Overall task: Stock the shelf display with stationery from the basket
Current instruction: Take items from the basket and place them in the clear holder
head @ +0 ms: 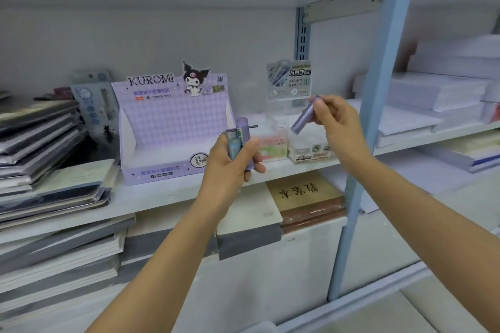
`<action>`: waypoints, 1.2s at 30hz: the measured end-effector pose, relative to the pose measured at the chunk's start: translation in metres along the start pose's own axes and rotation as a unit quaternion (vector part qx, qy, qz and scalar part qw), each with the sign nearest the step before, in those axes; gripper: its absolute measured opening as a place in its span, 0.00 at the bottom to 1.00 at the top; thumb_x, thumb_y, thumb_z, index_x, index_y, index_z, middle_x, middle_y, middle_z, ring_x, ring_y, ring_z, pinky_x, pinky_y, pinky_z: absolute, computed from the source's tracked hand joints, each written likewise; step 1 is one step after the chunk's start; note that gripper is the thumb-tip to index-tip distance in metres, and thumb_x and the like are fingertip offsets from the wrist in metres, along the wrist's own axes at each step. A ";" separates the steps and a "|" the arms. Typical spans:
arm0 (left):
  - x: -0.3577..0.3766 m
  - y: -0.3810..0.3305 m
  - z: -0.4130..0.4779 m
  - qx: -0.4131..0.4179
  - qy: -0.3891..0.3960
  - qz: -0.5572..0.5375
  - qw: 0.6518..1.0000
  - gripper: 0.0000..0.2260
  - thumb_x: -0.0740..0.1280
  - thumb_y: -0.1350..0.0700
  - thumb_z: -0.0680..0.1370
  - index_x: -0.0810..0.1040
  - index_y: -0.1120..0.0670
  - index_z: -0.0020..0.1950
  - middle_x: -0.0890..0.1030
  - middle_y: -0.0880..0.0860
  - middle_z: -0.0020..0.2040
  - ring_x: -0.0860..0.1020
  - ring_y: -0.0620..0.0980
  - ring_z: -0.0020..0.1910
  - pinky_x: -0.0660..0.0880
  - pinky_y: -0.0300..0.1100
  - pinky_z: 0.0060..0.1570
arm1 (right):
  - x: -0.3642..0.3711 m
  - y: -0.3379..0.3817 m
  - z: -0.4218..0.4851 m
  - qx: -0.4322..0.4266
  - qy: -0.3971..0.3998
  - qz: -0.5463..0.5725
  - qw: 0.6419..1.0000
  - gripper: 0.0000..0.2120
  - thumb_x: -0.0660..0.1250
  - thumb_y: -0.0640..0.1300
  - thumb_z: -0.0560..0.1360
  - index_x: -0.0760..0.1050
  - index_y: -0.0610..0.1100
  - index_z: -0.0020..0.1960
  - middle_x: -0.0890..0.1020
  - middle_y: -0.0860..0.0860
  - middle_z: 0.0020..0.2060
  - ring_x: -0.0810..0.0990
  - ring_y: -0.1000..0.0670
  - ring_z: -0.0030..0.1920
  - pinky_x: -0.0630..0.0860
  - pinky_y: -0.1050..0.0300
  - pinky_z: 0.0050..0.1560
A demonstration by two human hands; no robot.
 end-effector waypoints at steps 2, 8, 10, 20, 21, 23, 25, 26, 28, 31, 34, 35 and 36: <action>0.006 -0.005 0.006 0.011 0.012 -0.004 1.000 0.09 0.65 0.51 0.80 0.72 0.56 0.52 0.81 0.49 0.35 0.81 0.47 0.35 0.71 0.36 0.27 | -0.007 -0.013 0.008 0.010 0.016 -0.050 0.999 0.12 0.59 0.42 0.82 0.74 0.34 0.60 0.83 0.42 0.49 0.83 0.46 0.50 0.77 0.53 0.57; 0.022 -0.010 0.026 0.021 -0.015 0.004 1.000 0.09 0.66 0.50 0.79 0.74 0.55 0.51 0.83 0.52 0.41 0.81 0.48 0.36 0.69 0.34 0.27 | -0.009 -0.031 0.018 0.035 0.088 -0.064 0.993 0.12 0.58 0.42 0.83 0.72 0.36 0.60 0.83 0.41 0.50 0.83 0.45 0.50 0.82 0.56 0.50; 0.024 -0.010 0.032 0.031 -0.031 0.028 0.999 0.10 0.67 0.49 0.79 0.75 0.54 0.53 0.83 0.52 0.38 0.81 0.49 0.37 0.70 0.36 0.30 | -0.009 -0.033 0.024 0.044 0.116 -0.057 0.991 0.11 0.59 0.42 0.82 0.73 0.37 0.59 0.83 0.39 0.49 0.84 0.43 0.49 0.82 0.52 0.51; 0.023 -0.013 0.058 0.020 -0.079 0.135 0.987 0.11 0.68 0.48 0.78 0.75 0.56 0.51 0.83 0.56 0.45 0.81 0.46 0.31 0.79 0.53 0.41 | 0.003 -0.027 0.109 0.018 0.112 -0.013 0.993 0.09 0.61 0.36 0.81 0.74 0.32 0.57 0.78 0.38 0.48 0.81 0.43 0.49 0.81 0.51 0.52; 0.021 -0.013 0.060 0.013 -0.086 0.130 0.988 0.11 0.68 0.49 0.77 0.75 0.56 0.51 0.83 0.57 0.47 0.81 0.46 0.30 0.78 0.52 0.40 | 0.012 -0.032 0.114 0.018 0.128 -0.028 0.991 0.09 0.61 0.36 0.81 0.75 0.32 0.57 0.78 0.39 0.48 0.80 0.44 0.49 0.81 0.53 0.51; 0.019 -0.012 0.063 0.002 -0.095 0.121 0.988 0.11 0.68 0.50 0.77 0.76 0.56 0.51 0.84 0.53 0.47 0.81 0.45 0.29 0.78 0.49 0.39 | 0.031 -0.041 0.122 0.008 0.159 -0.064 0.985 0.08 0.61 0.35 0.80 0.75 0.33 0.56 0.79 0.40 0.48 0.80 0.45 0.49 0.81 0.58 0.49; 0.019 -0.011 0.066 -0.003 -0.100 0.118 0.988 0.09 0.68 0.50 0.78 0.76 0.55 0.52 0.85 0.48 0.44 0.81 0.45 0.29 0.78 0.45 0.36 | 0.047 -0.052 0.125 0.007 0.193 -0.089 0.977 0.05 0.61 0.35 0.80 0.75 0.35 0.53 0.80 0.39 0.47 0.80 0.45 0.49 0.81 0.55 0.52; 0.019 -0.010 0.068 -0.004 -0.103 0.120 0.987 0.09 0.68 0.51 0.78 0.76 0.55 0.52 0.85 0.47 0.44 0.80 0.45 0.29 0.77 0.43 0.35 | 0.054 -0.057 0.126 0.008 0.211 -0.097 0.973 0.04 0.60 0.34 0.80 0.74 0.36 0.52 0.81 0.38 0.45 0.80 0.45 0.49 0.80 0.53 0.54; 0.019 -0.010 0.070 -0.003 -0.109 0.121 0.987 0.09 0.68 0.51 0.78 0.76 0.56 0.52 0.85 0.48 0.44 0.80 0.45 0.28 0.78 0.45 0.36 | 0.064 -0.067 0.126 -0.002 0.234 -0.123 0.965 0.05 0.60 0.34 0.81 0.74 0.33 0.53 0.81 0.37 0.45 0.81 0.45 0.49 0.80 0.50 0.55; 0.019 -0.010 0.072 -0.001 -0.116 0.124 0.985 0.09 0.69 0.51 0.77 0.76 0.56 0.51 0.85 0.47 0.43 0.80 0.45 0.28 0.79 0.50 0.39 | 0.067 -0.078 0.128 -0.022 0.247 -0.177 0.953 0.07 0.62 0.36 0.80 0.76 0.34 0.54 0.81 0.39 0.48 0.81 0.42 0.50 0.80 0.50 0.54; 0.019 -0.010 0.072 0.002 -0.118 0.129 0.985 0.10 0.69 0.50 0.77 0.76 0.56 0.51 0.85 0.46 0.42 0.80 0.44 0.28 0.80 0.52 0.41 | 0.067 -0.083 0.134 -0.020 0.274 -0.186 0.943 0.06 0.63 0.36 0.79 0.76 0.36 0.54 0.79 0.45 0.44 0.81 0.46 0.46 0.82 0.49 0.53; 0.019 -0.010 0.072 0.002 -0.118 0.131 0.984 0.10 0.69 0.50 0.77 0.76 0.56 0.51 0.85 0.45 0.42 0.80 0.44 0.28 0.80 0.53 0.41 | 0.067 -0.084 0.135 -0.016 0.276 -0.181 0.944 0.05 0.64 0.37 0.79 0.75 0.38 0.54 0.78 0.46 0.43 0.81 0.48 0.45 0.82 0.51 0.50; 0.019 -0.010 0.071 0.002 -0.117 0.132 0.984 0.10 0.69 0.50 0.77 0.76 0.56 0.51 0.85 0.45 0.42 0.80 0.43 0.28 0.80 0.53 0.42 | 0.067 -0.083 0.135 -0.016 0.273 -0.169 0.947 0.06 0.65 0.37 0.79 0.73 0.41 0.55 0.78 0.48 0.42 0.81 0.50 0.43 0.83 0.54 0.47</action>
Point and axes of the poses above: each hand's wrist, its own z-axis towards the middle knuckle, its own x-axis out of the palm, y = z × x, the point moved 6 cm from there along z, towards the middle knuckle
